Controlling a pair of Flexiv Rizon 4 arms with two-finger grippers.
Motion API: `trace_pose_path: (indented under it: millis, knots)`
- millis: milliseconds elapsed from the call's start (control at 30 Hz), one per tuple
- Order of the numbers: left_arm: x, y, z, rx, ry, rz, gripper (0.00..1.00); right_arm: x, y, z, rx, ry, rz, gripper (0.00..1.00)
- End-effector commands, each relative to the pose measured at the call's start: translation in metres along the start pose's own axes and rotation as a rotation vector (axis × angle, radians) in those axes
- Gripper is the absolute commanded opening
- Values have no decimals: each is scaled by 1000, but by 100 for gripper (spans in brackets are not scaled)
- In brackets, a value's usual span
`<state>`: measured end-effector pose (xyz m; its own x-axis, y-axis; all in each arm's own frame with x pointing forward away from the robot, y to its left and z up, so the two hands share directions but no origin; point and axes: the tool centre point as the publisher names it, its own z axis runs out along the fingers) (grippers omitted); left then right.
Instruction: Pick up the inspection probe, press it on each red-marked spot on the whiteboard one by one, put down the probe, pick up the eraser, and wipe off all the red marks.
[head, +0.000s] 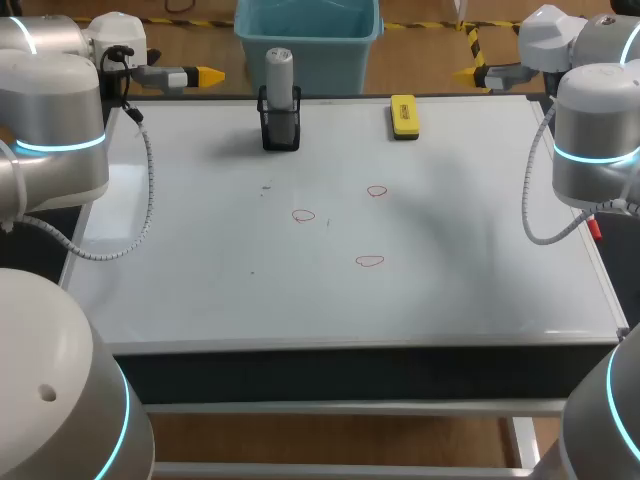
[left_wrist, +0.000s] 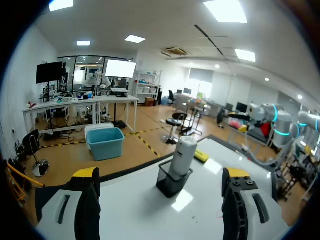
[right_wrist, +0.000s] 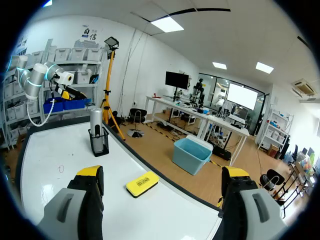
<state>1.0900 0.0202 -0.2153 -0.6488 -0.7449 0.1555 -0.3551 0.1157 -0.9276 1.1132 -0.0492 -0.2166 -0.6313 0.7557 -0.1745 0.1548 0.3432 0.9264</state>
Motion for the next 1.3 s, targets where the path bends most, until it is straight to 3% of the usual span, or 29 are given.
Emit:
trace_pose_path:
  millis: [33, 400, 800, 1067, 1300]
  knots:
    - [-5, 3, 18, 12, 87, 31, 100, 0, 0, 0, 1, 1, 0, 100]
    - [3, 6, 68, 82, 412, 98, 100, 0, 0, 0, 1, 1, 0, 100]
    - [11, 15, 95, 171, 657, 126, 100, 0, 0, 0, 1, 1, 0, 100]
    - [22, 25, 111, 186, 727, 144, 100, 0, 0, 0, 1, 1, 0, 100]
    - [34, 24, 128, 206, 774, 173, 100, 0, 0, 0, 1, 1, 0, 100]
